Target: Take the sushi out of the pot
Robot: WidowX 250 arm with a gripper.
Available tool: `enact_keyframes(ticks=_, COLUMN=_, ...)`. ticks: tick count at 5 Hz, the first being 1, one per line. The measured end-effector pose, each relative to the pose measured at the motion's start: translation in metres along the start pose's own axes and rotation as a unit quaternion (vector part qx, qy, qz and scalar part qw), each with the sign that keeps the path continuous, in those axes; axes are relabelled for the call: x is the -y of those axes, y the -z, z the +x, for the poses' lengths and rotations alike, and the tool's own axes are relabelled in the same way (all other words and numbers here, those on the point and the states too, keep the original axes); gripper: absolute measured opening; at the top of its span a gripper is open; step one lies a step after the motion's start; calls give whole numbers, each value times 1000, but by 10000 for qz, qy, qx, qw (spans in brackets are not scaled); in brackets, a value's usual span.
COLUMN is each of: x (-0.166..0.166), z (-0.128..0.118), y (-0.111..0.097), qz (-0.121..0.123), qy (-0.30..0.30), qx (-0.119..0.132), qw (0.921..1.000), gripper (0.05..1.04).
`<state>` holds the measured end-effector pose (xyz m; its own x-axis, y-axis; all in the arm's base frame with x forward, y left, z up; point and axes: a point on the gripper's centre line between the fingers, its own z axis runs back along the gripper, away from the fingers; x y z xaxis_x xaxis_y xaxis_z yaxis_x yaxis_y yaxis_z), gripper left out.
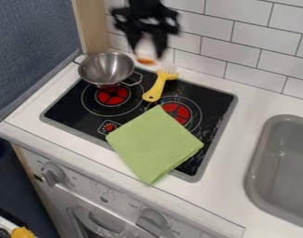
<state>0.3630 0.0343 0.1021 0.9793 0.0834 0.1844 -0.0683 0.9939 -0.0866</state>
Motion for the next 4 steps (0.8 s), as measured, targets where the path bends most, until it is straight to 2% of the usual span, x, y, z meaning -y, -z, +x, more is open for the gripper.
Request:
enact_keyframes(ticks=1, x=48, z=-9, y=20, qz=186, qy=-121, qx=-34, qw=9997, gripper=530)
enact_keyframes(ticks=2, x=57, z=-12, y=39, qz=381, qy=-309, qx=-110, qw=9987, gripper=530)
enact_keyframes(ticks=3, x=56, z=-15, y=62, qz=415, qy=-524, qx=-260, qw=9974, gripper=530)
enact_keyframes(ticks=4, x=55, z=-13, y=77, qz=434, qy=-622, qx=-354, qw=9965, gripper=530)
